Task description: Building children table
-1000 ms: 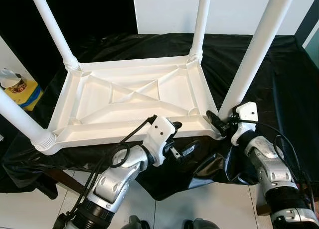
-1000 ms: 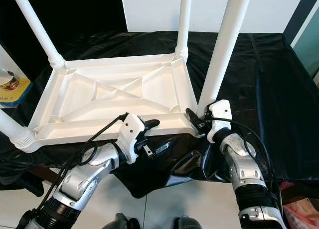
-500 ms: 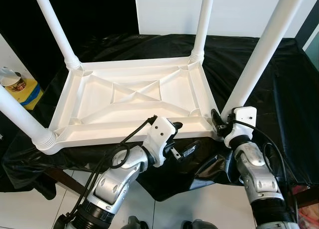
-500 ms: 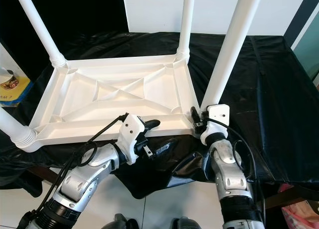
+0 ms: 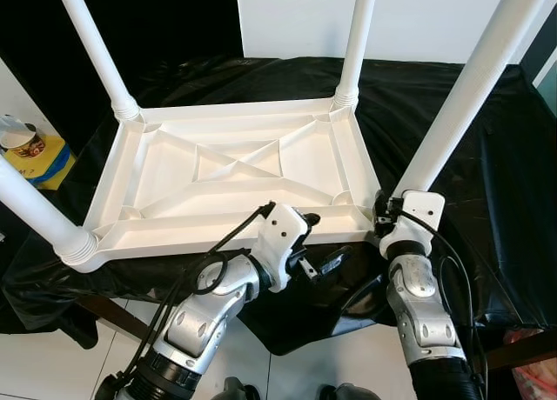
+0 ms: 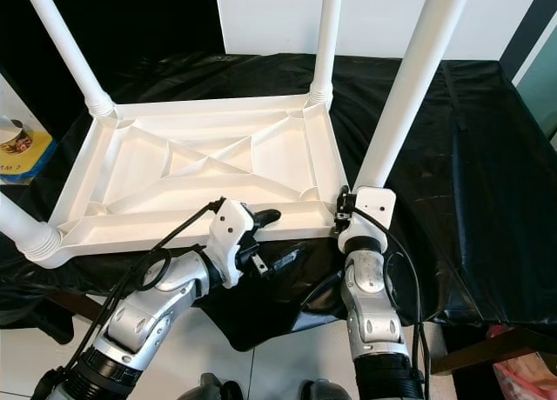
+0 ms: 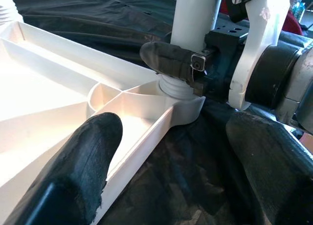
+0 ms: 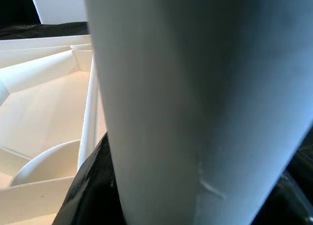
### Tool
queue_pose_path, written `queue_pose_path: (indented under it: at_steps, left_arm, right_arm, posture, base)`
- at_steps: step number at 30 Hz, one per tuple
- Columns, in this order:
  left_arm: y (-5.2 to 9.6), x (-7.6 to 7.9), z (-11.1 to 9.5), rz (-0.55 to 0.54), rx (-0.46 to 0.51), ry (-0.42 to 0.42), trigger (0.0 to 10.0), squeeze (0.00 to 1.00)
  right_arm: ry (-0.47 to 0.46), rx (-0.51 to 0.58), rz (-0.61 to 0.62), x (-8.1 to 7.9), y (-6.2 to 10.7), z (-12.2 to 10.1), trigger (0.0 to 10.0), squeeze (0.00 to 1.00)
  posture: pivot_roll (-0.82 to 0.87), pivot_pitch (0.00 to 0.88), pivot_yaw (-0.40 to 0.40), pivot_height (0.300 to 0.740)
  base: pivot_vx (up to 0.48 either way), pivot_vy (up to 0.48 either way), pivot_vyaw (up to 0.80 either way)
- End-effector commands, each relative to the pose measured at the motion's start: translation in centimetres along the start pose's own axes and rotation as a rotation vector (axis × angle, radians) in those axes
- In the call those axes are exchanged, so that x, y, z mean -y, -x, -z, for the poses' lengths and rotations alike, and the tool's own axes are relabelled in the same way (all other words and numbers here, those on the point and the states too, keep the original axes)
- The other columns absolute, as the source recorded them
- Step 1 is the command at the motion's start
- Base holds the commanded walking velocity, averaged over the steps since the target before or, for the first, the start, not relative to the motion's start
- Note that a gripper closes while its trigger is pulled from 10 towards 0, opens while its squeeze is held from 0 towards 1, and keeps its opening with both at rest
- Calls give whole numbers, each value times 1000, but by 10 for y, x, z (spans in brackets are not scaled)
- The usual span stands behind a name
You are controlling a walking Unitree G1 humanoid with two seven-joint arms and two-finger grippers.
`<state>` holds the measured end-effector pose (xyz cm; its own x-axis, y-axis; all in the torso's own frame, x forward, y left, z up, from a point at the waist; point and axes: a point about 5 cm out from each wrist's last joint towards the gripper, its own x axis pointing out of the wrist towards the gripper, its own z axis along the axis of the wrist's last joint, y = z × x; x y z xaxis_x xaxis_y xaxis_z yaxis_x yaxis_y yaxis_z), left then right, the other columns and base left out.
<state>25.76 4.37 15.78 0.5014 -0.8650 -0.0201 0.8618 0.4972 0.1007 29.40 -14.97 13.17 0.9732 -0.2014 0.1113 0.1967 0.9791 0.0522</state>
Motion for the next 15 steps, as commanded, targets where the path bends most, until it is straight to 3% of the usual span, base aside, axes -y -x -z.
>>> queue_pose_path:
  at_steps: [1,6,7,8,11,12,15]
  left_arm:
    - [0,4,3,44,-18,5,10000,0]
    - [-1,4,2,47,-17,5,10000,0]
    - [-1,4,2,48,-17,5,10000,0]
    - [0,4,2,49,-17,5,10000,0]
    - [0,4,2,49,-17,5,10000,0]
    - [0,3,2,48,-18,4,10000,0]
    - [0,3,2,46,-18,3,10000,0]
  right_arm:
    - [0,-119,26,4,9,23,10000,0]
    - [2,-100,22,1,10,19,10000,0]
    - [4,-88,21,1,11,17,10000,110]
    - [9,-77,24,0,11,15,10000,875]
    - [13,-65,27,0,11,14,10000,875]
    - [14,-59,24,1,10,12,10000,1000]
    - [17,-52,18,2,10,11,10000,1000]
  posture:
    - [-137,120,23,740]
    - [-140,120,25,740]
    - [-139,120,26,740]
    - [-139,120,26,740]
    - [-136,119,26,740]
    - [-135,120,26,740]
    - [-134,120,24,740]
  base:
    - [0,0,0]
    - [0,0,0]
    - [0,0,0]
    - [0,0,0]
    - [0,0,0]
    - [0,0,0]
    - [0,0,0]
